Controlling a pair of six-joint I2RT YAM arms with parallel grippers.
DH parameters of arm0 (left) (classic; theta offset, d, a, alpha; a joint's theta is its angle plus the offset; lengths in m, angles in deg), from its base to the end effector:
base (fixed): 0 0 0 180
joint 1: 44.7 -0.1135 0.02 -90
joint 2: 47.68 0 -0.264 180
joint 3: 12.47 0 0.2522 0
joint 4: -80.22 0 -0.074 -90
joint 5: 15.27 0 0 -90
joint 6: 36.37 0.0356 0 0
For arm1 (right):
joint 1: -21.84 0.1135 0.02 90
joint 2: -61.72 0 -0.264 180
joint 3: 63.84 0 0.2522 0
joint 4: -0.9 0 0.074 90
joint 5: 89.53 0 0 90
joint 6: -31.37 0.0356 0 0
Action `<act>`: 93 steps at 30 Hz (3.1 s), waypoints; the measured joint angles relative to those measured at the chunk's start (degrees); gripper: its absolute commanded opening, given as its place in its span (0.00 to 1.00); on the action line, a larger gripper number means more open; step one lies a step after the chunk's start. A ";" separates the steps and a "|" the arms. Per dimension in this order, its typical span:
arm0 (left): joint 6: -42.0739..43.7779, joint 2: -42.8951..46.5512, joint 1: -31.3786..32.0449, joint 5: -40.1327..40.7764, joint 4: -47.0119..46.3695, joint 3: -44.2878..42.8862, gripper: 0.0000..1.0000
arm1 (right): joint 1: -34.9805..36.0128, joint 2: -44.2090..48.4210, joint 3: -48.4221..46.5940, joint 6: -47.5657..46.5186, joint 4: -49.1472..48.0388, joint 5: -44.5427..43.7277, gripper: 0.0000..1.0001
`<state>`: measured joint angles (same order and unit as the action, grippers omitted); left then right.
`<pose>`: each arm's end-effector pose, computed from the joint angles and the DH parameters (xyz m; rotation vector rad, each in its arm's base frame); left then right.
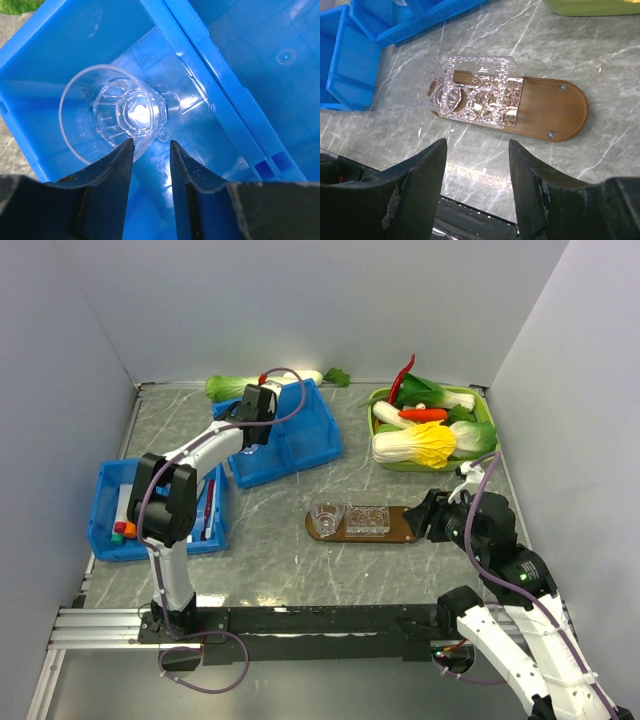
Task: Prepare toiletry sets of a toothbrush and toothpaste on the tray
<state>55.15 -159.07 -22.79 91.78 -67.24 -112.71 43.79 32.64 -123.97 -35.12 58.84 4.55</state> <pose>0.4138 -0.1552 0.2359 0.3216 2.2750 0.1647 0.0946 0.0409 0.3224 -0.0172 2.0867 0.5636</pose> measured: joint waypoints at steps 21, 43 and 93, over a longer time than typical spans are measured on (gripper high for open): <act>1.20 -2.36 -0.20 -0.07 -2.23 0.00 0.01 | 0.00 -0.09 1.68 0.04 -0.02 0.02 0.60; 1.84 7.76 0.33 -1.92 -2.49 4.83 0.01 | 0.00 -0.11 1.62 0.02 0.48 -0.57 0.64; 2.10 37.97 31.08 -48.59 -2.62 19.63 0.01 | 18.49 -28.96 -25.20 -0.26 -0.37 -3.28 0.59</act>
<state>57.25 -121.11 8.29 43.20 -69.86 -93.08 62.28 3.68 -149.17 -35.38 58.47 1.27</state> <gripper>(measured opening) 0.039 0.590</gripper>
